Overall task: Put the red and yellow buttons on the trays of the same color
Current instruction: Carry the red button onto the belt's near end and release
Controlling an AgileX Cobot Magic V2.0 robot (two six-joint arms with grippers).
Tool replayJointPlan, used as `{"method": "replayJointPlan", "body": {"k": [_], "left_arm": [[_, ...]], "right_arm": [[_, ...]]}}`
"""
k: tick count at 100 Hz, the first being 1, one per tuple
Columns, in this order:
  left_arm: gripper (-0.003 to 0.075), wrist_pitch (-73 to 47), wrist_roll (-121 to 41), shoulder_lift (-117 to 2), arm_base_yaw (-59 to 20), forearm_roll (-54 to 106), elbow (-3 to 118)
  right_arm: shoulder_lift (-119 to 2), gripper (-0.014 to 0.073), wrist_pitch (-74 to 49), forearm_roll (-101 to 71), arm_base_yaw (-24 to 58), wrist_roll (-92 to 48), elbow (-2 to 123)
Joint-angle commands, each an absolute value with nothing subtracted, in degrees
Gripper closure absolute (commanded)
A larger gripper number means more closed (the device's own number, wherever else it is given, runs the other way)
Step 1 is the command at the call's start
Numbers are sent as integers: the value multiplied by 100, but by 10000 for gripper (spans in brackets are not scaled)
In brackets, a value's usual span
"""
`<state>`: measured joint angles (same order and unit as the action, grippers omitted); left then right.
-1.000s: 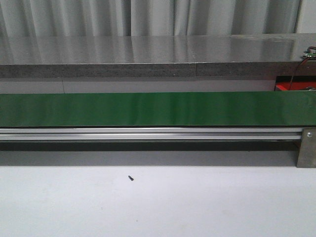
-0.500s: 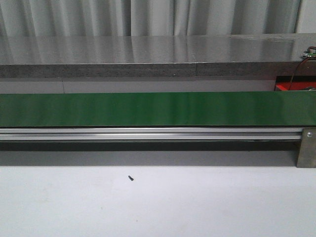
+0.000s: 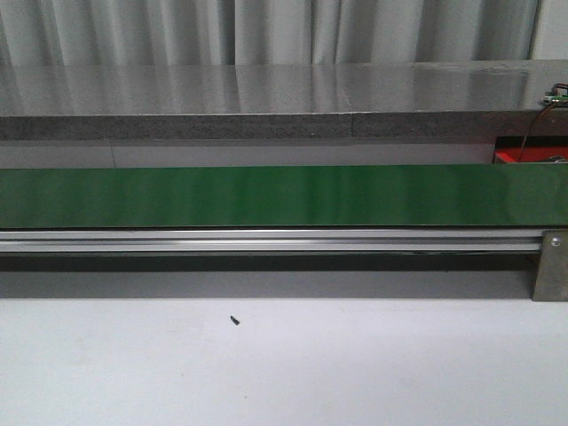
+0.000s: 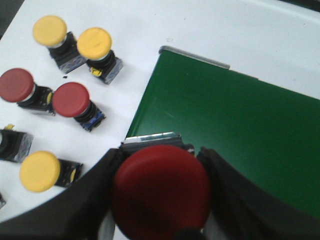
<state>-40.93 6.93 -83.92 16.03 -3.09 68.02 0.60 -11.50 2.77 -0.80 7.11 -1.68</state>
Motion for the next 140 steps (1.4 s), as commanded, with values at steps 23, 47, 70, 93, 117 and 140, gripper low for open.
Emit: {"method": "replayJointPlan", "body": {"k": [23,47,70,93,117,140], "left_arm": [[493,-4100,0,-9128,1425,431,7795],[493,-4133,0,-9584,1425,487,7860],[486,-4339,-114,-9869,1425,545,7860],[290,-4526,-540,-9881,1425,1010,7860],[114,-4700,-540,-9763,1425,1107,7860],[114,-4664,-500,-9010,1476,1005,7860]], "right_arm": [[167,662,-683,338,-77,714,-61],[167,662,-683,338,-77,714,-61],[167,662,-683,338,-77,714,-61],[167,662,-683,338,-77,714,-61],[167,662,-683,338,-77,714,-61],[167,662,-683,338,-77,714,-61]]}}
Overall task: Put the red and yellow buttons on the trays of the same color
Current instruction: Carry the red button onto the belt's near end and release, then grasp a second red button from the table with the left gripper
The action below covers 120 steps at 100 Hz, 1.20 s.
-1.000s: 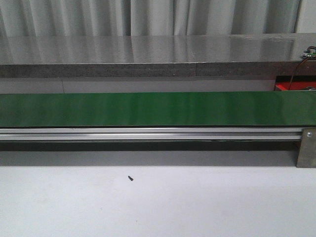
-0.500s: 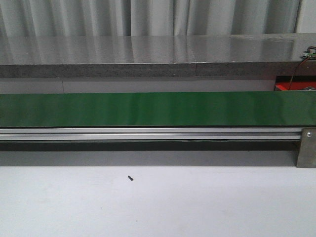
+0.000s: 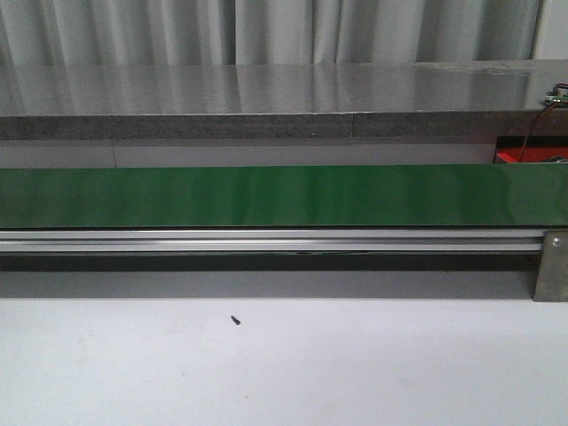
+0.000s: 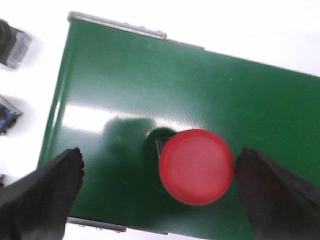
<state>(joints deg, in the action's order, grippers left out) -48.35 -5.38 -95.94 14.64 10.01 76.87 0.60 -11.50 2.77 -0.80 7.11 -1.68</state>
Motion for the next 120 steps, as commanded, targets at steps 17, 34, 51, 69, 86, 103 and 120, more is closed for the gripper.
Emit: {"method": "replayJointPlan", "body": {"k": [17,34,51,69,86,103,120], "left_arm": [[114,-4732,-187,-8434,1877,571,7850],[114,-4850,-102,-8154,2631,355,7826],[114,-4734,205,-8153,3573,177,7572],[114,-4002,652,-8201,4153,-47,7013],[114,-3440,968,-8246,4318,-394,6723],[114,-3205,1557,-8556,4318,-1093,6711],[115,-3216,1778,-8986,4318,-1379,6711]], "right_arm": [[167,662,-683,338,-77,714,-61],[167,662,-683,338,-77,714,-61],[167,662,-683,338,-77,714,-61],[167,662,-683,338,-77,714,-61],[167,662,-683,338,-77,714,-61],[167,662,-683,338,-57,714,-61],[167,662,-683,338,-28,714,-61]]}}
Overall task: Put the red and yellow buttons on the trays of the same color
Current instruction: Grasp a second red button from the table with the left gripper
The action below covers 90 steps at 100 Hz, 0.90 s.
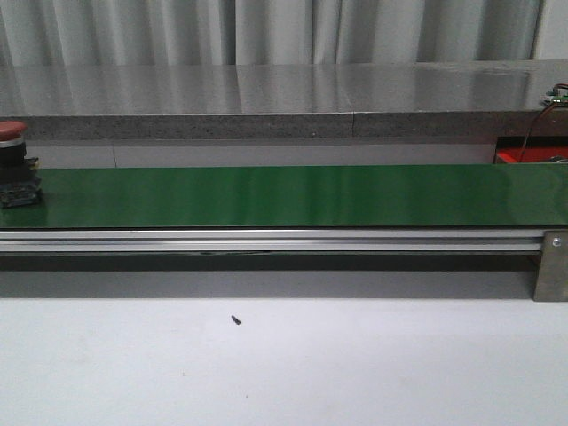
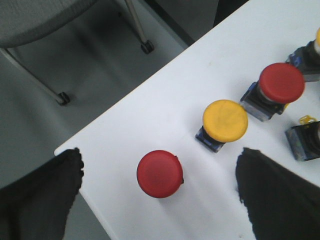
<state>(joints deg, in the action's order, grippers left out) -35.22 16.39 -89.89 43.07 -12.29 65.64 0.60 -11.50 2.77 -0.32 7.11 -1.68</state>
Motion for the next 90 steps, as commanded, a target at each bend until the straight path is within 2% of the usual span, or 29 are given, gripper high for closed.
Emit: {"method": "replayJointPlan", "body": {"k": [1,28,77,90], "left_arm": [[115,-3216,1778,-9005,4318,-1379,6711],[145,-3246,1778,-9612,4318,-1390,6711],[145,-3077,1778,-10271,4318,-1415,6711],[176,-3012,1778,-10331,4318,-1415,6711]], "right_arm": [[167,662,-683,338,-28,714,-61],[167,662,-683,338,-28,714,-61],[167,662,-683,338,-28,714,-61],[167,662,-683,338,-28,714,-61]]}}
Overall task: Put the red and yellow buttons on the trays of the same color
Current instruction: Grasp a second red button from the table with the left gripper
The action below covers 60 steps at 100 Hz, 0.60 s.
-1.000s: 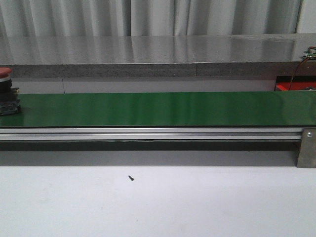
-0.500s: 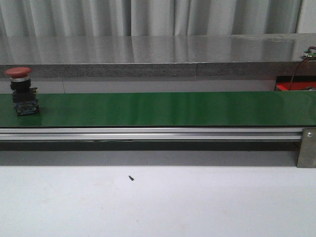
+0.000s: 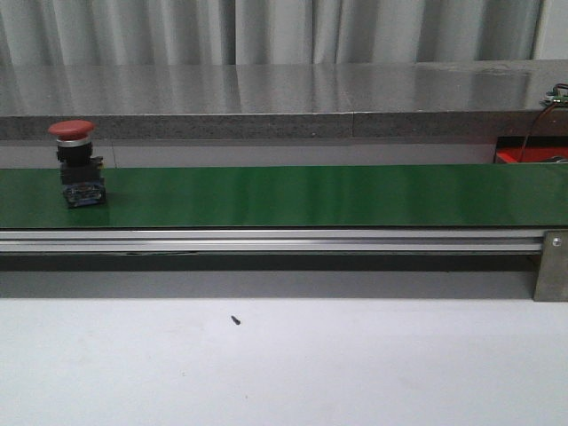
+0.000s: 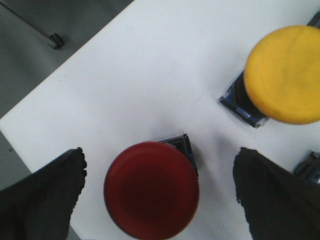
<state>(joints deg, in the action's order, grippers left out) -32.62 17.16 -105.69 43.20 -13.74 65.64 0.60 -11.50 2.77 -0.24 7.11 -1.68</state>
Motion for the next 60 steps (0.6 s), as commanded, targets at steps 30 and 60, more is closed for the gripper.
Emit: {"method": "replayJointPlan", "body": {"k": [30,60], "left_arm": [[453,-2966,1778,-10331,4318,-1415,6711],[652,-3267,1783,-9925,4284,-1122,6711]], "right_arm": [[167,662,-683,338,-28,714,-61],[167,662,-683,338,-28,714,-61]]}}
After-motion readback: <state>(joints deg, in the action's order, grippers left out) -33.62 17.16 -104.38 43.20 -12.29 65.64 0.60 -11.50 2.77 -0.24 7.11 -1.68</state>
